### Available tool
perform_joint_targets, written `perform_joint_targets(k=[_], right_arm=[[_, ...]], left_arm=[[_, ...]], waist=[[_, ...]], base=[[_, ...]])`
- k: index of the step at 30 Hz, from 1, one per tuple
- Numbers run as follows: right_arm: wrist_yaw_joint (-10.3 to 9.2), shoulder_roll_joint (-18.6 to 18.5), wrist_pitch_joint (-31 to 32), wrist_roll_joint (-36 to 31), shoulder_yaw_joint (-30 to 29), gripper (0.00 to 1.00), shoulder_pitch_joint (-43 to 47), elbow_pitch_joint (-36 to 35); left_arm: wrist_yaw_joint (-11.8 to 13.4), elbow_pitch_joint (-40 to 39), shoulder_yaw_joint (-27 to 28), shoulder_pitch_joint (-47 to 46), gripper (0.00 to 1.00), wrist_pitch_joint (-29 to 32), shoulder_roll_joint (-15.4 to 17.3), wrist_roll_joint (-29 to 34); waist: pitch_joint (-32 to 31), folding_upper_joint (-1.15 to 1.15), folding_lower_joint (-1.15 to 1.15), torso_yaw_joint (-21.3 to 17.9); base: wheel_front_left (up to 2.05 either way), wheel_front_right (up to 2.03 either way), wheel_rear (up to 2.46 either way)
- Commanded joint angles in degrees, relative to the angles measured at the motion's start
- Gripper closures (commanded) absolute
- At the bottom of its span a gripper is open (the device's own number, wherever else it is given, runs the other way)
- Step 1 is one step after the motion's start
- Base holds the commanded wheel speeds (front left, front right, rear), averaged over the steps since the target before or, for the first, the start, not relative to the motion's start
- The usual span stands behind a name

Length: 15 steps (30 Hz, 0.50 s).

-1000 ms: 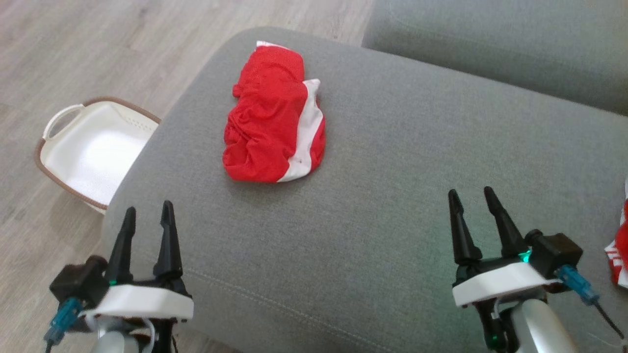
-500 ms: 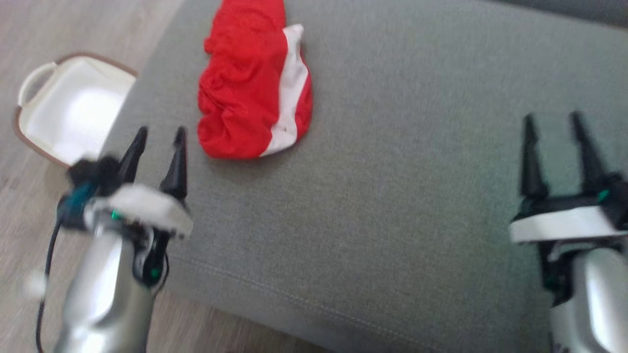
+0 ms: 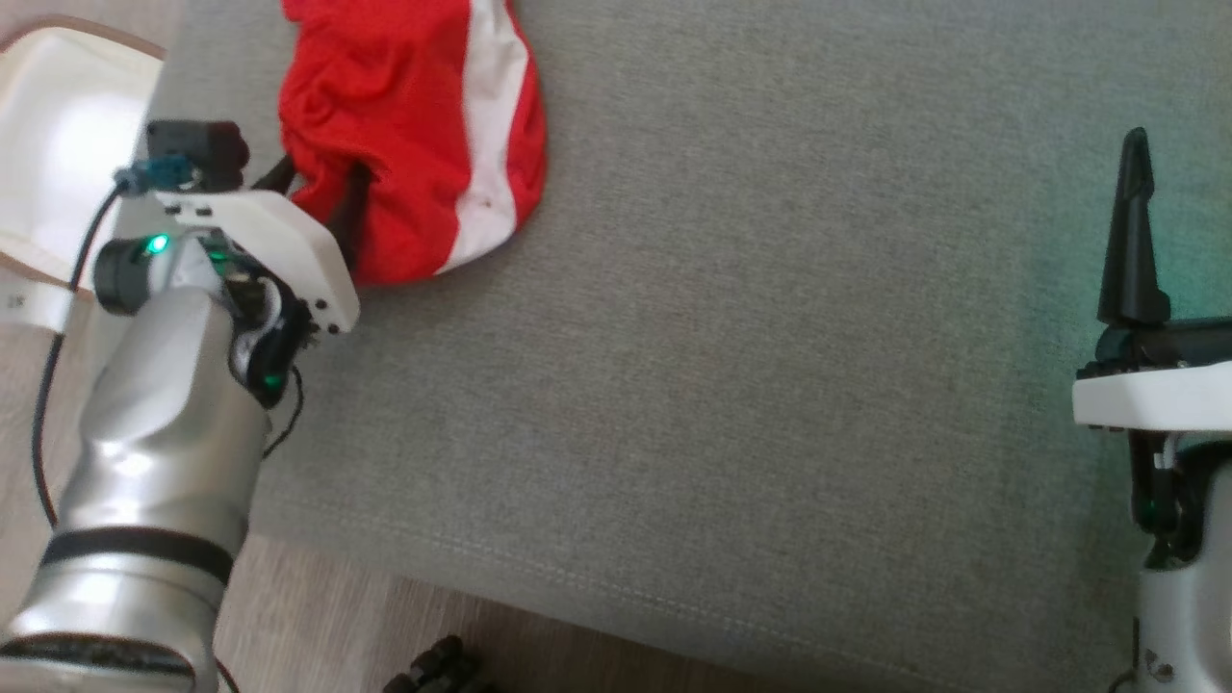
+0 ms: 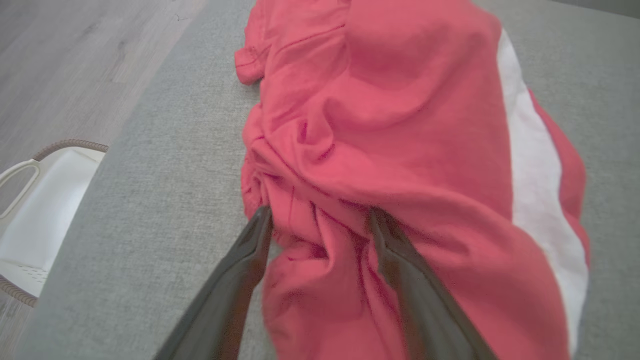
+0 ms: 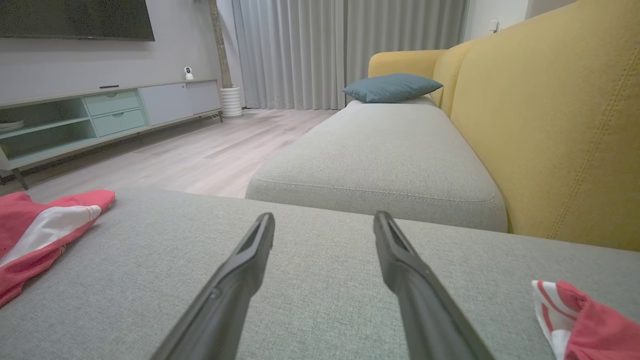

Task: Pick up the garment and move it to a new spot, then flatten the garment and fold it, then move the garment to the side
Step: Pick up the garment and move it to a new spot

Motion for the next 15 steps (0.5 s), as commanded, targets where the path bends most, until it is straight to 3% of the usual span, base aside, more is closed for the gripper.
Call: perform_joint_targets(k=[1, 7, 9, 15], right_arm=[[-0.04, -0.39, 0.40, -0.28, 1.60, 0.00, -0.72, -2.42], [-0.04, -0.75, 0.86, -0.46, 1.69, 0.00, -0.75, -3.43], [-0.04, -0.67, 0.73, -0.42, 1.65, 0.00, -0.75, -3.30], [-0.04, 0.19, -0.84, 0.07, 2.92, 0.00, -0.23, -0.68]], left_arm=[[0.08, -0.21, 1.34, -2.16, 0.00, -0.37, 3.57, -0.45], [0.07, 7.29, -0.43, -5.82, 0.00, -0.56, 3.61, -1.90], [0.07, 8.50, -1.14, -6.31, 1.00, -1.06, 3.43, -2.88], [0.07, 8.79, -2.71, -6.44, 1.00, -8.50, 4.25, -4.81]], waist=[[0.72, 0.00, -0.01, -0.74], [1.46, 0.00, -0.01, -2.01], [1.17, 0.00, -0.01, -2.38], [-1.73, 0.00, -0.01, -3.92]], base=[[0.00, 0.00, 0.00], [0.00, 0.00, 0.00], [0.00, 0.00, 0.00], [0.00, 0.00, 0.00]])
